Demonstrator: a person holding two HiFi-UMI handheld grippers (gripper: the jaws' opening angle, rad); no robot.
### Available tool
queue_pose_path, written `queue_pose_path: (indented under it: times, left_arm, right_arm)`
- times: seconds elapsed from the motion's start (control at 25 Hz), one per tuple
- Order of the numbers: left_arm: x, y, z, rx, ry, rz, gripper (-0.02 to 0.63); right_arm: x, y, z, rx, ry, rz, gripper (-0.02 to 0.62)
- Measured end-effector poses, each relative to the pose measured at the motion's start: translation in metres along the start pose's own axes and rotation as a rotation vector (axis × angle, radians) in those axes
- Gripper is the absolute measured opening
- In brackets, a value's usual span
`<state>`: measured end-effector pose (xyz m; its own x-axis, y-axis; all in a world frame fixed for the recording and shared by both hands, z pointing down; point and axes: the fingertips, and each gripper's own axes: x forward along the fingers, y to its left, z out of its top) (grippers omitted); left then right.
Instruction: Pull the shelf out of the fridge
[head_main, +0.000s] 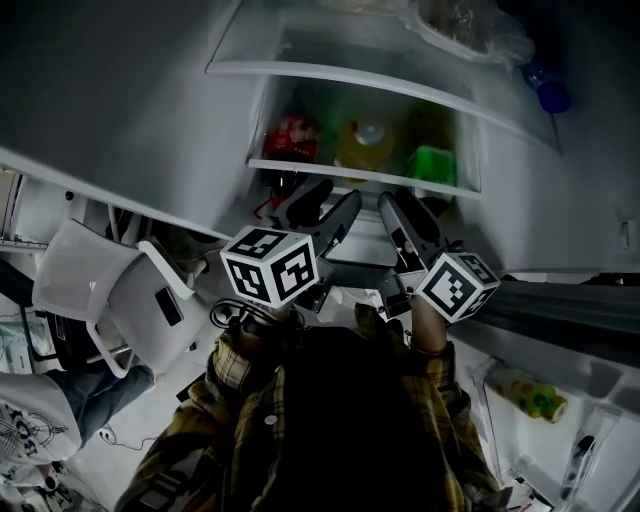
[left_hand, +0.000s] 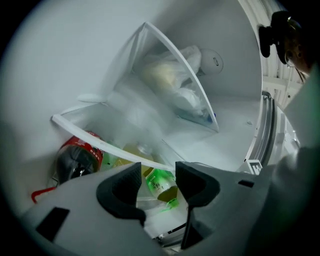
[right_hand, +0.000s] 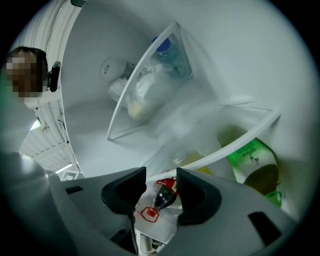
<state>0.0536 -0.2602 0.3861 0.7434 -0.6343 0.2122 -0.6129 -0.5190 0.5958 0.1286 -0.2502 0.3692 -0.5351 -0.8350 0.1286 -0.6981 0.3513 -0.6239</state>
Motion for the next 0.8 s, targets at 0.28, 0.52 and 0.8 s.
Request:
queue_pose_path:
  times: [0.28, 0.52, 0.8]
  left_arm:
    - [0.008, 0.02, -0.012, -0.16, 0.003, -0.001, 0.207]
    - [0.016, 0.024, -0.006, -0.248, -0.026, -0.019, 0.206]
    - [0.03, 0.024, 0.007, -0.346, -0.064, -0.058, 0.206]
  right_arm:
    - [0.004, -0.017, -0.005, 0.097, -0.006, -0.007, 0.178]
    - [0.01, -0.03, -0.005, 0.198, -0.022, -0.003, 0.178]
    - [0.023, -0.038, -0.002, 0.294, -0.042, 0.01, 0.178]
